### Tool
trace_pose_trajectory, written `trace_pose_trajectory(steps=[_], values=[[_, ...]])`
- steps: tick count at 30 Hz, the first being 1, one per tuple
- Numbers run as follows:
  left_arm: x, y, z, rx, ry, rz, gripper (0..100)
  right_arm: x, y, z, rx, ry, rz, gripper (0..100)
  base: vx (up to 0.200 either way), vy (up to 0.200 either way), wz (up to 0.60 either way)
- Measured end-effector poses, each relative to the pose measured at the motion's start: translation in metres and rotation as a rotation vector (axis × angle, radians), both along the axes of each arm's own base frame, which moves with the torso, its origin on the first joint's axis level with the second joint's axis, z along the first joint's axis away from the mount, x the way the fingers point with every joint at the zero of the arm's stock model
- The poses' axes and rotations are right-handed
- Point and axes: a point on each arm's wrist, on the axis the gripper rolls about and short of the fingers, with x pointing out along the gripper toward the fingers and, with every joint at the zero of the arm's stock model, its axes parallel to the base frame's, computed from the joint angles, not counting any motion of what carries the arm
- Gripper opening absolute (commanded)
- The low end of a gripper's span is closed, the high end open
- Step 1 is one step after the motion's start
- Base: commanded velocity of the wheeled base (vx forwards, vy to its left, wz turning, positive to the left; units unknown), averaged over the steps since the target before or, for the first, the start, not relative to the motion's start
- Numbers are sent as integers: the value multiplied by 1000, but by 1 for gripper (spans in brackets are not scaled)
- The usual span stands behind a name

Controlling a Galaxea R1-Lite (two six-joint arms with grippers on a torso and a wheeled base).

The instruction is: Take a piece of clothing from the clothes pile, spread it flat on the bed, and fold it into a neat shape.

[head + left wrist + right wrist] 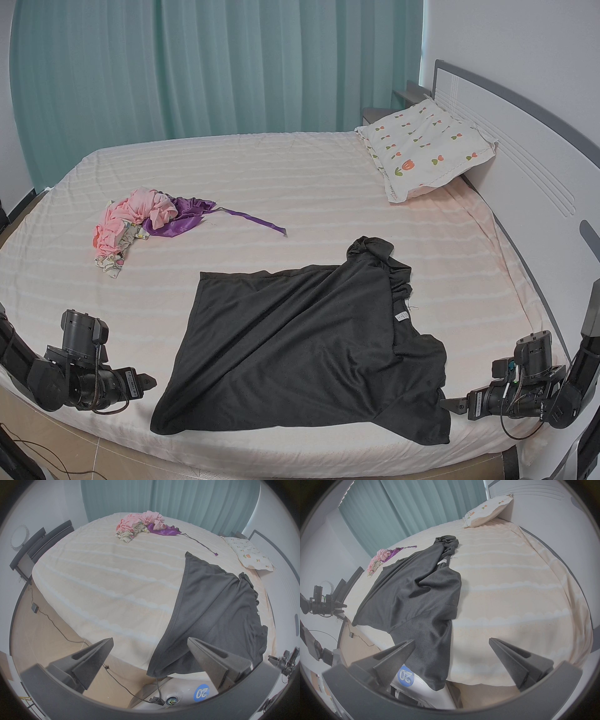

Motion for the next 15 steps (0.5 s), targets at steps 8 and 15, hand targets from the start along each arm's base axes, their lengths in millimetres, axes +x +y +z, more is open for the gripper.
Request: trace_pose_trajectory(steps=[8,15], values=[[2,0,3,-6,-19,8,100,2,1,0,2,-4,2,100,0,100,0],[2,1,5,-6,-25,12,100,3,2,-2,2,3,3,100,0,200,0]])
